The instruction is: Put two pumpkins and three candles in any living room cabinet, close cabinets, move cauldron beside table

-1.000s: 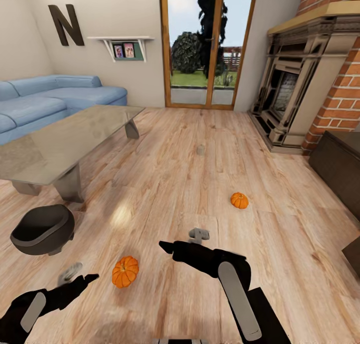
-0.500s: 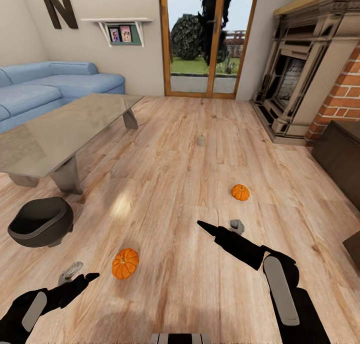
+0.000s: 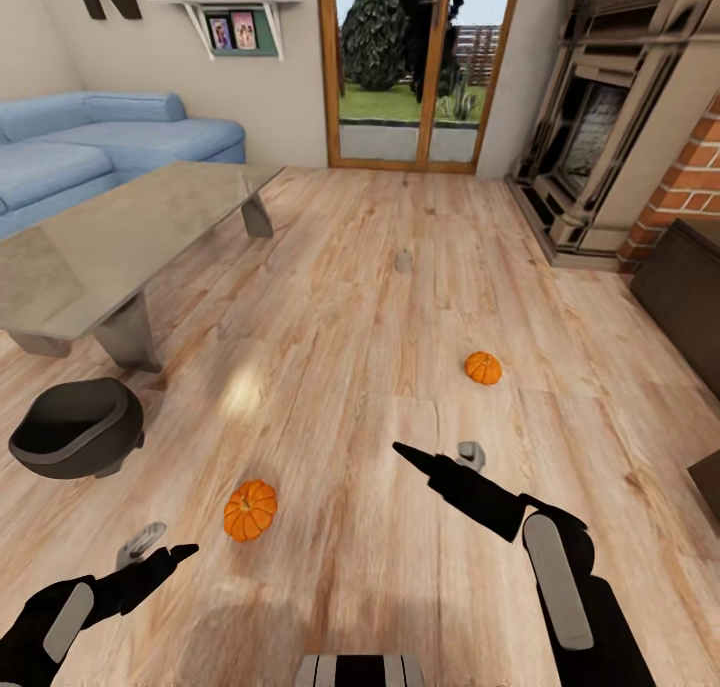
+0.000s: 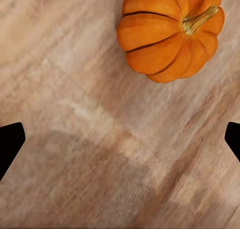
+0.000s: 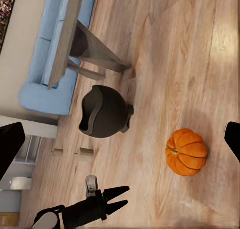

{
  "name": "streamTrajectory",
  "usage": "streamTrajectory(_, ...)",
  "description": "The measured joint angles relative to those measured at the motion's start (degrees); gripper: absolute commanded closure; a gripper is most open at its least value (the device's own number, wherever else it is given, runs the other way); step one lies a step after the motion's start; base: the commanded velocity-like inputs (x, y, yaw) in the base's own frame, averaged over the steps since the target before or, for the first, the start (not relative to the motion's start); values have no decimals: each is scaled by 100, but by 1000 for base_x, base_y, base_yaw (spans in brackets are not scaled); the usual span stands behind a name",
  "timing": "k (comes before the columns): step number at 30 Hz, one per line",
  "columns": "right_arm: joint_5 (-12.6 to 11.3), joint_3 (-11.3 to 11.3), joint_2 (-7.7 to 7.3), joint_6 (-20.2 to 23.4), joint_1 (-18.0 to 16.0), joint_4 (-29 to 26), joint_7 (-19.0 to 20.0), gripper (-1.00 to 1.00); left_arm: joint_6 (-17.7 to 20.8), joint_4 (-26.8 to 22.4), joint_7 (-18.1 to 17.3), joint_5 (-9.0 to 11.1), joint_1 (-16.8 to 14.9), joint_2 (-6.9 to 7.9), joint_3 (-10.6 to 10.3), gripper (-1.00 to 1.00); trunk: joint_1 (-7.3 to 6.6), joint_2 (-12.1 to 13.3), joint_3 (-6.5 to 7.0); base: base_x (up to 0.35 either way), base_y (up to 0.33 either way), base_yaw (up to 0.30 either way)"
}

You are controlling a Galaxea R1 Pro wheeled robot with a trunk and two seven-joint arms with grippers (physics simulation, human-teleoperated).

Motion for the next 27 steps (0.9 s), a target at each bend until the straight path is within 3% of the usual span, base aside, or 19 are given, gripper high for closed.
streamTrajectory(15,27,22,43,-3,0,175,-15,-100,5,0,-11,5,2,1,2,-100,39,-20,-332,0,0,0)
streamTrajectory(21,14,22,44,-2,0,180,-173,-100,18,0,-273,6,-1,1,-9,-100,38,-20,-333,7,0,0)
streamTrajectory(27,14,24,78,-2,0,181,-223,-100,48,0,-480,1,0,31,-8,-100,38,-20,-333,232,0,0)
